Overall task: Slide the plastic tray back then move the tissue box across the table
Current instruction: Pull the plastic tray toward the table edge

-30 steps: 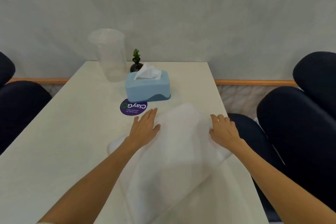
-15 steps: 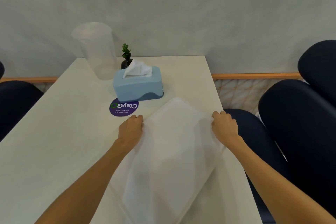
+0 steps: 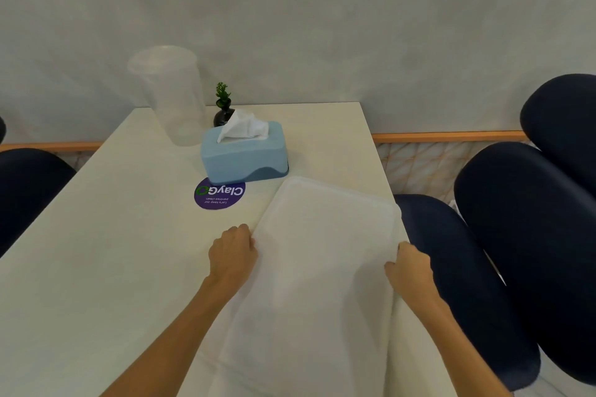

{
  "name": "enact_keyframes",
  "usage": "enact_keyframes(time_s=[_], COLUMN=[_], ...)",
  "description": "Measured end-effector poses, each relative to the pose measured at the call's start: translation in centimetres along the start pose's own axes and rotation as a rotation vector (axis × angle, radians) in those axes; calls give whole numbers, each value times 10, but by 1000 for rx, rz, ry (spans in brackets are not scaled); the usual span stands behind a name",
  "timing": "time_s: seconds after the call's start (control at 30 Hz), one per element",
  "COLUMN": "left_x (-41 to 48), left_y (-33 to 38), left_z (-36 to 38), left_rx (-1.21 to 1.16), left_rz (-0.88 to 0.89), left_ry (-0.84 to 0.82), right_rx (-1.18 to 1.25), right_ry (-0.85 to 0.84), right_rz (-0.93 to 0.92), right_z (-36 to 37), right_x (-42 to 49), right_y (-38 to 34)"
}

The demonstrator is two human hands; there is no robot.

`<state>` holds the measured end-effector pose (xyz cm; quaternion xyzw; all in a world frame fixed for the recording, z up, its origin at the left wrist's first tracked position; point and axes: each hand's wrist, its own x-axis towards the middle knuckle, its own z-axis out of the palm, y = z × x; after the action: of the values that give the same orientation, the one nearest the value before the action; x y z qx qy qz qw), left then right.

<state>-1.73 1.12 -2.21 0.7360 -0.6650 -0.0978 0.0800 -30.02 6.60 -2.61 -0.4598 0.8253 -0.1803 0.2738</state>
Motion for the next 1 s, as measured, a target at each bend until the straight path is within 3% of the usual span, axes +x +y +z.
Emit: enact_keyframes(time_s=[0.4, 1.0], left_x=[-14, -3], left_y=[5, 10], left_z=[-1, 3], left_rx=[-366, -379], left_rz=[-94, -126], left_ry=[-81, -93], right_rx=[-27, -52], right_ry=[100, 73], right_rz=[-105, -73], right_z=[-14, -14], right_x=[48, 57], right_y=[-26, -21])
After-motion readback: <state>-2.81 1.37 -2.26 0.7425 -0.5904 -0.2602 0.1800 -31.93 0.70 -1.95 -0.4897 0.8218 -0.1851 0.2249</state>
